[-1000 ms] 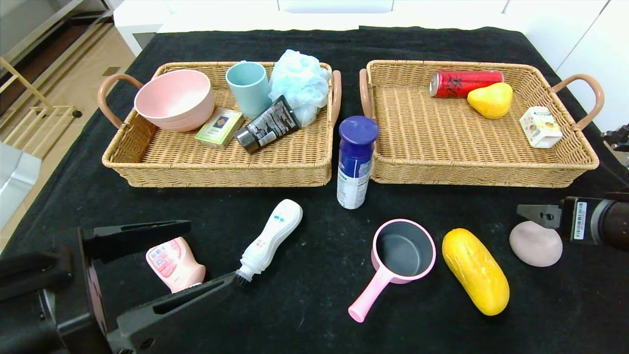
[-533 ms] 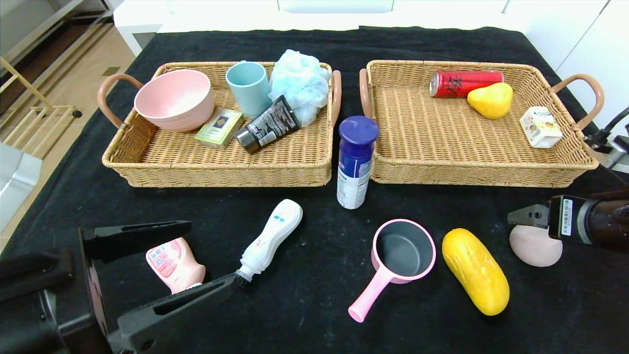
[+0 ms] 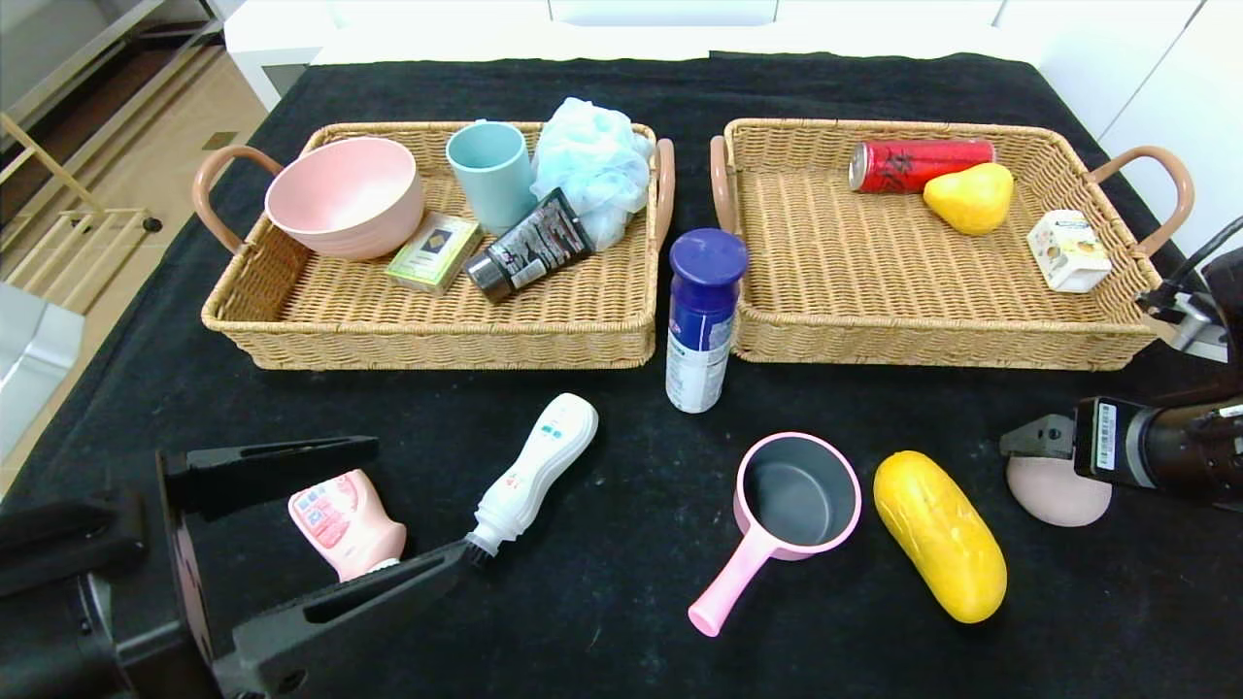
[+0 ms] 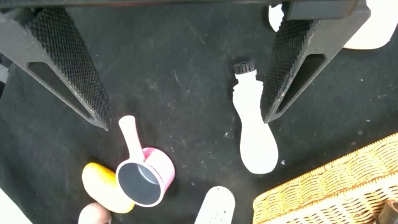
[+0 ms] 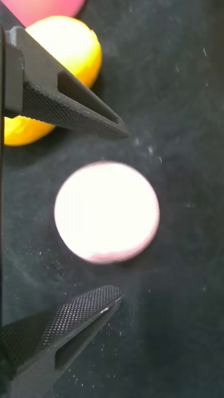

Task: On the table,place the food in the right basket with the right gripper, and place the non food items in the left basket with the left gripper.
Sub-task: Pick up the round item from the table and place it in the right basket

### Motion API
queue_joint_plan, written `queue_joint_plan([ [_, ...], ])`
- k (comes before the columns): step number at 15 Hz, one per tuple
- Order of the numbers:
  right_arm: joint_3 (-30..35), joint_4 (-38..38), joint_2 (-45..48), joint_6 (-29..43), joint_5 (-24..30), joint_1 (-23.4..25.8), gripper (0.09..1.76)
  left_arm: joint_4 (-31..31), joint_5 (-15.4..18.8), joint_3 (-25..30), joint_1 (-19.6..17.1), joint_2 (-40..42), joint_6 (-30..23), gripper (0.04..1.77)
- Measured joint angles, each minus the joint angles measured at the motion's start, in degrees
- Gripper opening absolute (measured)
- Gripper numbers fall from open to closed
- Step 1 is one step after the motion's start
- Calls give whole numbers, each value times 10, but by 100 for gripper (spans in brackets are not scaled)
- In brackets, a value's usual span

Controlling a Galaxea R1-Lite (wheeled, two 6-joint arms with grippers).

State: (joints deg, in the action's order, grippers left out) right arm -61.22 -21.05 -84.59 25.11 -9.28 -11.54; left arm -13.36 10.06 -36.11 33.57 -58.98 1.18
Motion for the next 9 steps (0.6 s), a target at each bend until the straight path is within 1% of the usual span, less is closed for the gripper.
queue_joint_plan([
  [7,12,4,-19,9,8,9,171,1,0,0,0,0,0,172],
  [8,12,5,-21,8,8,9,168,1,0,0,0,0,0,172],
  [9,13,5,-23,8,7,9,149,1,0,0,0,0,0,172],
])
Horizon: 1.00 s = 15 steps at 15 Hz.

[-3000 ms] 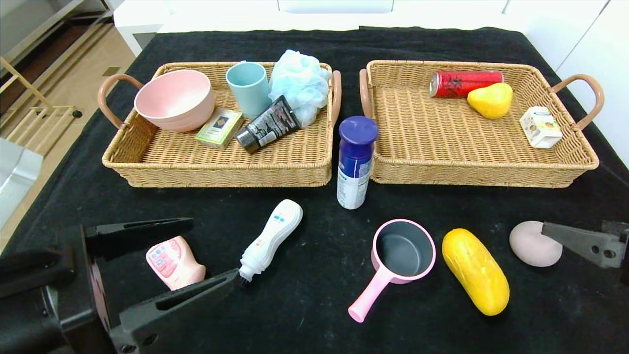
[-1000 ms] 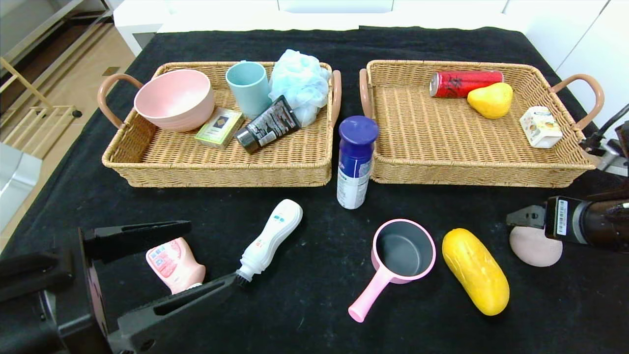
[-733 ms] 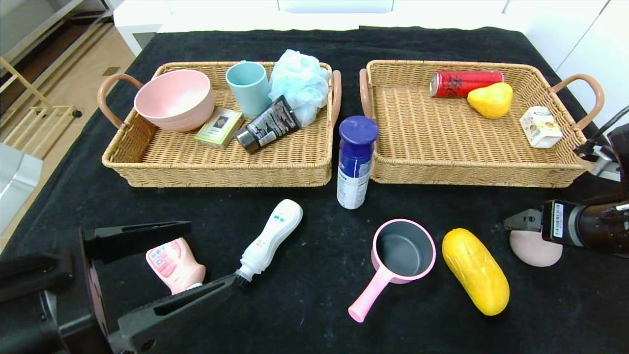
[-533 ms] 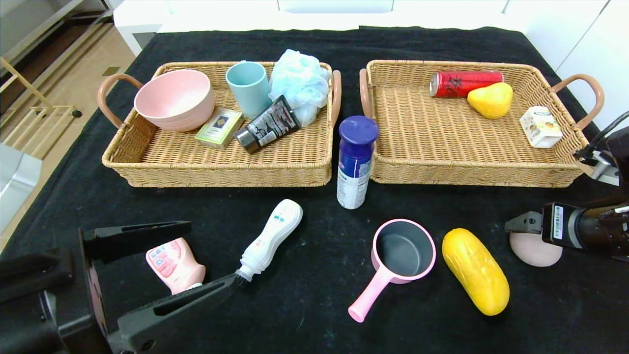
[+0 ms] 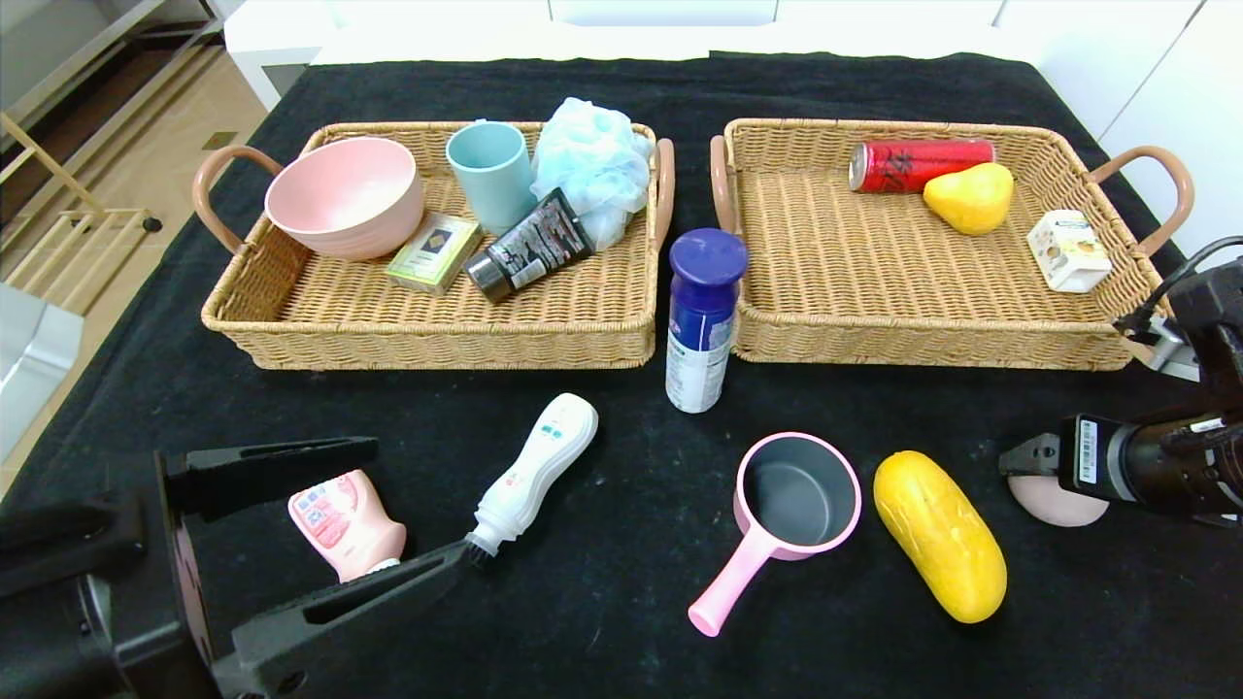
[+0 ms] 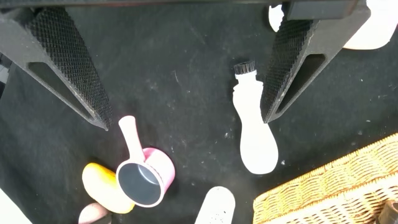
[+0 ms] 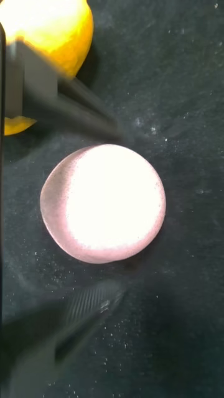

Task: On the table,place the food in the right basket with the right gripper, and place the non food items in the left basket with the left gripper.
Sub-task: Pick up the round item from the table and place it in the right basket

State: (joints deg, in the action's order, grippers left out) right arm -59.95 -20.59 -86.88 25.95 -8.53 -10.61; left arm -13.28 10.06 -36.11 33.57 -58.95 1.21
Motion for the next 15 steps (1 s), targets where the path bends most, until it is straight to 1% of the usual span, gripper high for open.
queue_joint_plan([
  [1,0,0,-2,0,0,0,132,0,0,0,0,0,0,172],
  [3,0,0,-3,0,1,-1,104,0,0,1,0,0,0,172],
  [6,1,0,-4,0,0,-2,74,1,0,1,0,1,3,172],
  [7,1,0,-5,0,0,-2,40,1,0,1,1,1,3,172],
  [8,1,0,-5,0,0,-3,16,1,0,1,1,1,3,172],
  [15,10,1,-11,0,-3,-7,16,1,0,2,2,2,4,172],
])
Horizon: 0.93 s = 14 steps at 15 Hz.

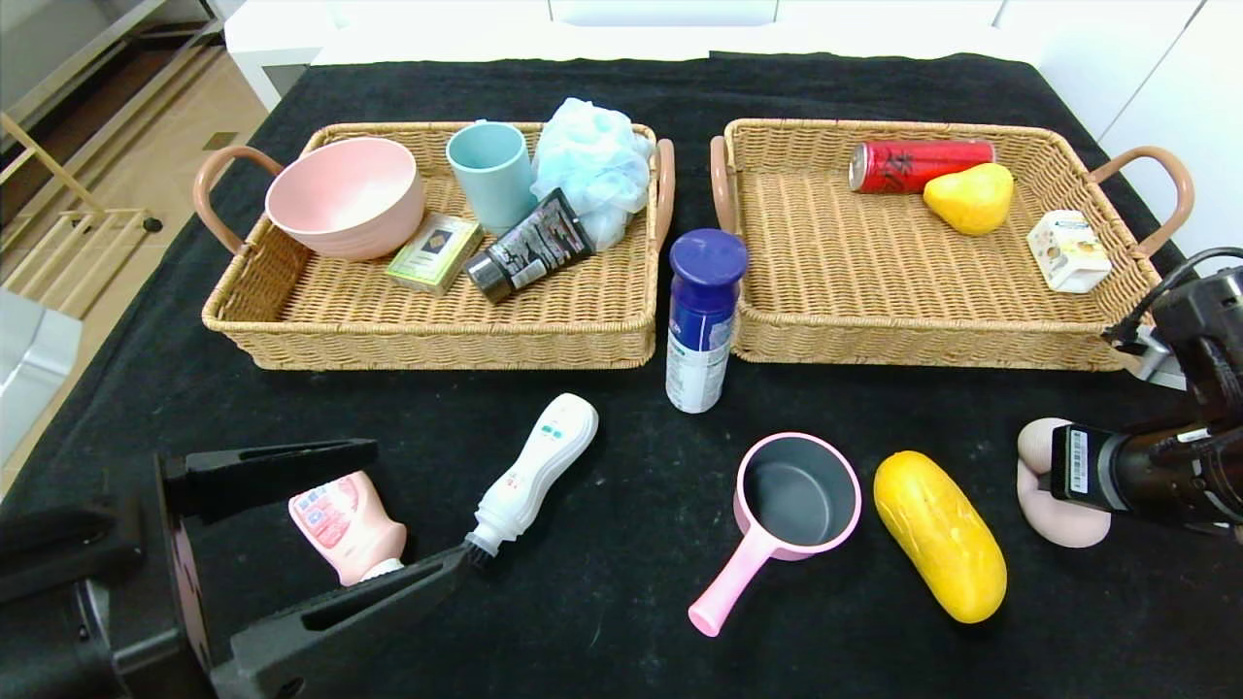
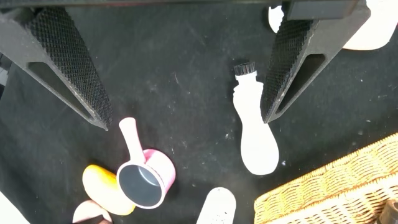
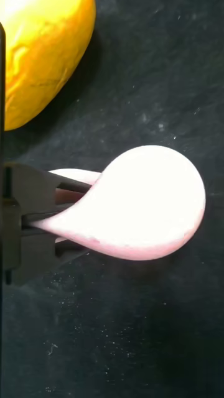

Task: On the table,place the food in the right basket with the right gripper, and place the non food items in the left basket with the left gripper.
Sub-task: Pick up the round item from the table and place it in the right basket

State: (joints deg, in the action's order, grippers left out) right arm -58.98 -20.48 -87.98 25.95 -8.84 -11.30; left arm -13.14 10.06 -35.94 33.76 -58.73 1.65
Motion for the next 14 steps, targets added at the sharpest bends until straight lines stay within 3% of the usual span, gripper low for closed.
queue_joint_plan([
  [8,3,-7,35,-5,2,-12,16,0,0,1,0,-1,-1,172],
  [14,-13,-11,108,-54,-3,-35,16,0,-1,2,0,-3,-1,172],
])
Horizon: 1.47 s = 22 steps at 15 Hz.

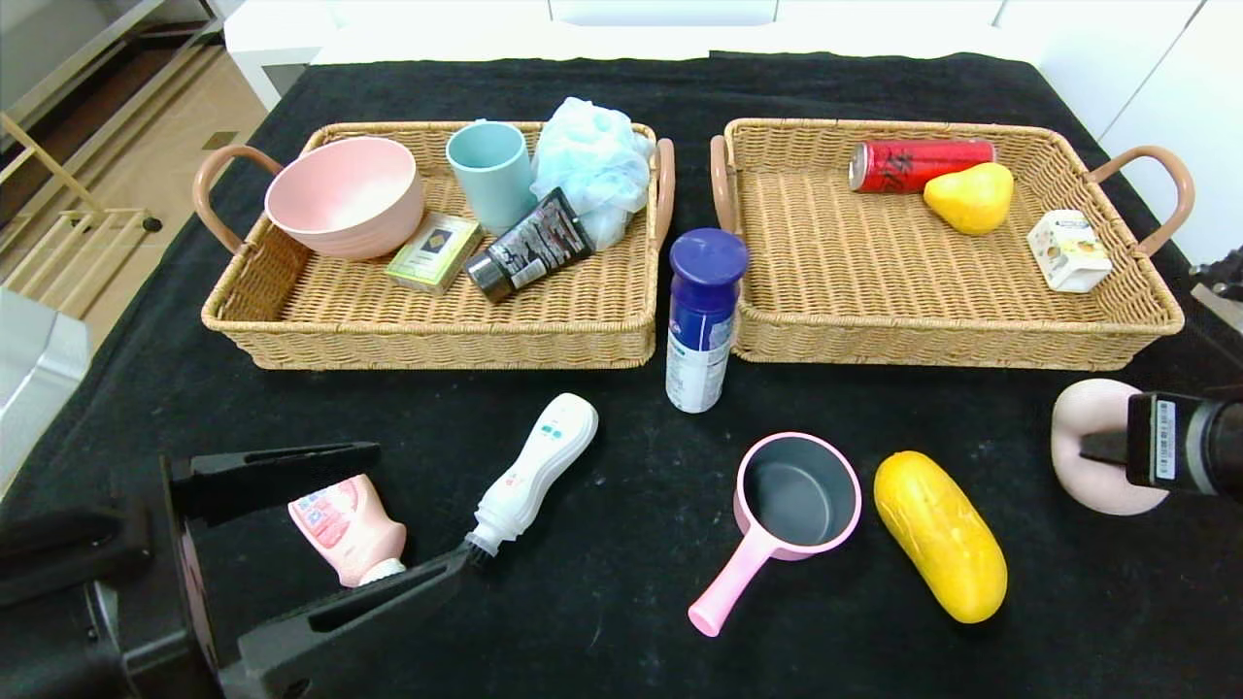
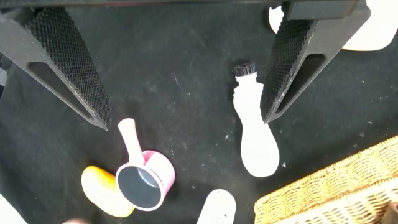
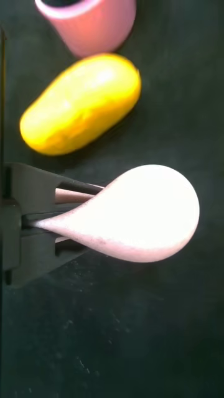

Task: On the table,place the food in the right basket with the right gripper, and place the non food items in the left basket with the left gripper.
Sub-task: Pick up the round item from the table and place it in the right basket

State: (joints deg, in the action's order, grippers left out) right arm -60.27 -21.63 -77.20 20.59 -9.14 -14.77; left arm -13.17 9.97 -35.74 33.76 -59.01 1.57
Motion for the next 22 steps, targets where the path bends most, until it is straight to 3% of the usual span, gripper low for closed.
queue_joint_plan([
  [6,-98,1,2,-44,-1,-7,16,0,0,-1,0,1,0,172],
  [10,-177,6,-51,-83,-2,-27,16,-1,-1,-1,0,3,7,172],
  [17,-319,15,-167,-89,-3,-35,16,-1,-1,-1,0,5,8,172],
  [22,-345,111,-233,-98,-3,-30,16,-1,-1,-1,0,5,8,172],
])
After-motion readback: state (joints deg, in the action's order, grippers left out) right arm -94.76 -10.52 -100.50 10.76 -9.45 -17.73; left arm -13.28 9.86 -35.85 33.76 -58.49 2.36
